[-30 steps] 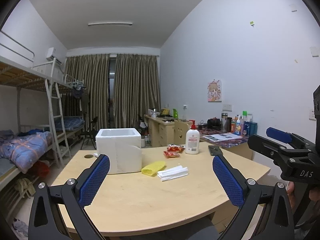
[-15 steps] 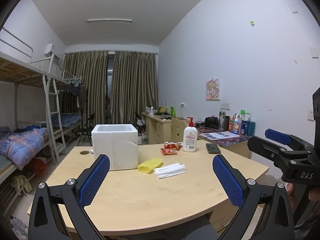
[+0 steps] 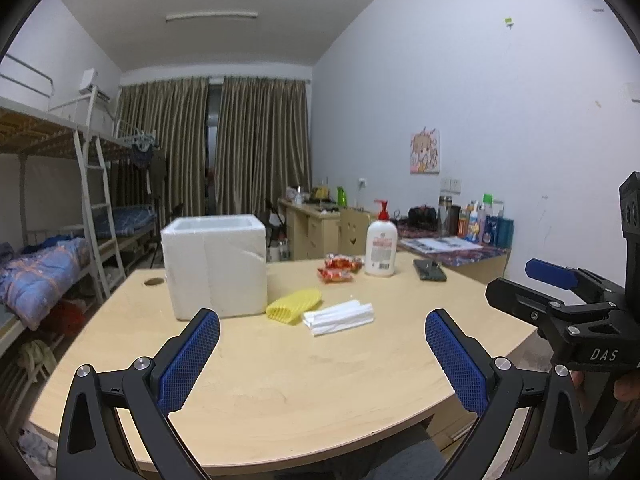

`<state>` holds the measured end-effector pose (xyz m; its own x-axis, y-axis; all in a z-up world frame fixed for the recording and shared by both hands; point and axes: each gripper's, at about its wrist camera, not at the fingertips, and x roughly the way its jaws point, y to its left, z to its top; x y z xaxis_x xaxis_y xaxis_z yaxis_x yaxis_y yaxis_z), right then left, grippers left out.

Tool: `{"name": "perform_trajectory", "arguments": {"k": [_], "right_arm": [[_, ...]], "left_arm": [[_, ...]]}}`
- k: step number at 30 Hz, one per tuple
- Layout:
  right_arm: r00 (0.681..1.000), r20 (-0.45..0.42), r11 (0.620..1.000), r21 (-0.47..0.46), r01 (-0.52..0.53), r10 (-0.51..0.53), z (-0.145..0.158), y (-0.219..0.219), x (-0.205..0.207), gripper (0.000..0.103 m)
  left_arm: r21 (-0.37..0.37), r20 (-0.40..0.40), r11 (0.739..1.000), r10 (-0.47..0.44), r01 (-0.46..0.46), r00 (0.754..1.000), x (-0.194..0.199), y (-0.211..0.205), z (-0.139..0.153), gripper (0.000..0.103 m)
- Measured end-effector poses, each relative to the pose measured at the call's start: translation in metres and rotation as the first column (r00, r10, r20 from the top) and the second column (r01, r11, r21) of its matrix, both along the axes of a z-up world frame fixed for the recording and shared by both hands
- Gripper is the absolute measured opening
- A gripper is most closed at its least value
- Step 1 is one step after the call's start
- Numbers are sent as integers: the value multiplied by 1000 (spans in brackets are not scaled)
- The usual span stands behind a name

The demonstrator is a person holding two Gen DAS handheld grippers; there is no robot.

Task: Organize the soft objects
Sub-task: 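Move both open tools back toward the yellow net and white cloth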

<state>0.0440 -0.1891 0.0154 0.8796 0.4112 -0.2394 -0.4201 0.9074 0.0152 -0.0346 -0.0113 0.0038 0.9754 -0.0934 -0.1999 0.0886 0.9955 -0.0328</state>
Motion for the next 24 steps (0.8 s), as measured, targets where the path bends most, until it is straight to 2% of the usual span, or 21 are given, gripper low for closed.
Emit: {"name": "perform_trajectory", "arguments": {"k": [4, 24], "right_arm": [[999, -33, 1000, -16, -6, 5, -6, 5, 16, 103], [986, -164, 999, -36, -26, 19, -17, 23, 96, 103]], "left_arm": [[1, -50, 1000, -4, 4, 999, 26, 2, -8, 103], [35, -165, 999, 28, -23, 986, 120, 22, -23, 103]]}}
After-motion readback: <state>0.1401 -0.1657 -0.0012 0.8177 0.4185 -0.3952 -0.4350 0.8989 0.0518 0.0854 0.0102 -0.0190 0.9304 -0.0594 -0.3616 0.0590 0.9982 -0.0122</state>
